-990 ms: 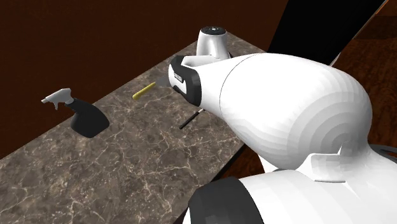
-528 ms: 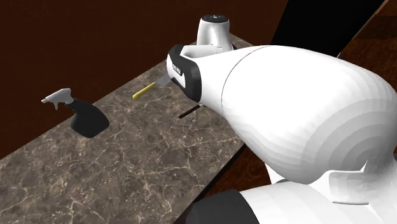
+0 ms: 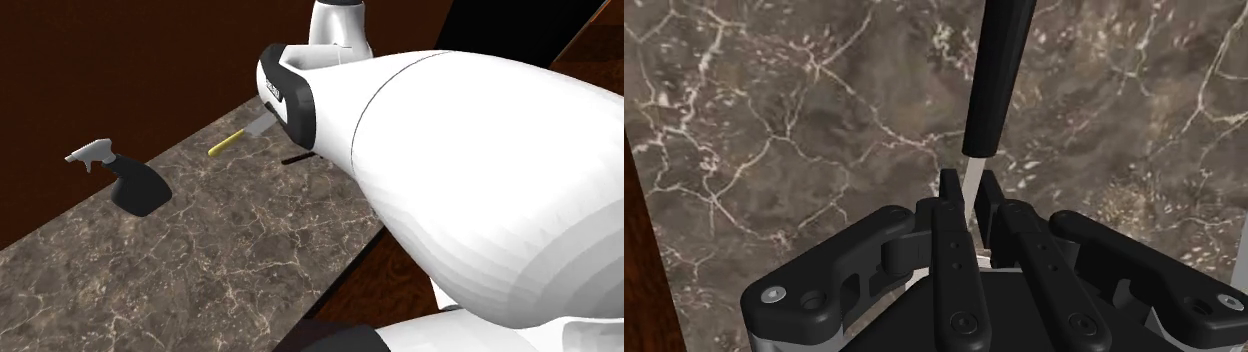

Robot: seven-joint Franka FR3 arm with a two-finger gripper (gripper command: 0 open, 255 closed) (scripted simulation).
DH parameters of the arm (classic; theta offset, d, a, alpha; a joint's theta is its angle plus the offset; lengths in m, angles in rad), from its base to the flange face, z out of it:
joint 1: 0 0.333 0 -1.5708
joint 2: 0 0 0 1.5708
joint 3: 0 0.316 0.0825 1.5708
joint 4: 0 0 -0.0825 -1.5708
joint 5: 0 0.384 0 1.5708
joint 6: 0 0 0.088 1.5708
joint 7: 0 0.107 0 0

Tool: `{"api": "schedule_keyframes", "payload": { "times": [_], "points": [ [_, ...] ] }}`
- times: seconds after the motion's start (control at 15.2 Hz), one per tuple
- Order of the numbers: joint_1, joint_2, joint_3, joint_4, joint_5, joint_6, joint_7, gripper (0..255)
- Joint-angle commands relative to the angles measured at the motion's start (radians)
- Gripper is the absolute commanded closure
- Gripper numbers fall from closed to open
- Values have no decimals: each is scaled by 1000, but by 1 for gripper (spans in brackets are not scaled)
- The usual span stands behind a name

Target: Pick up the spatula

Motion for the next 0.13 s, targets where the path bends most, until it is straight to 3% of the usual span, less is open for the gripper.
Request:
{"api": "schedule_keyframes", "payload": {
  "times": [0.0, 0.07],
  "points": [
    [0, -5, 0, 9, 1, -14, 0, 255],
    [0, -5, 0, 9, 1, -14, 0, 255]
  ]
}}
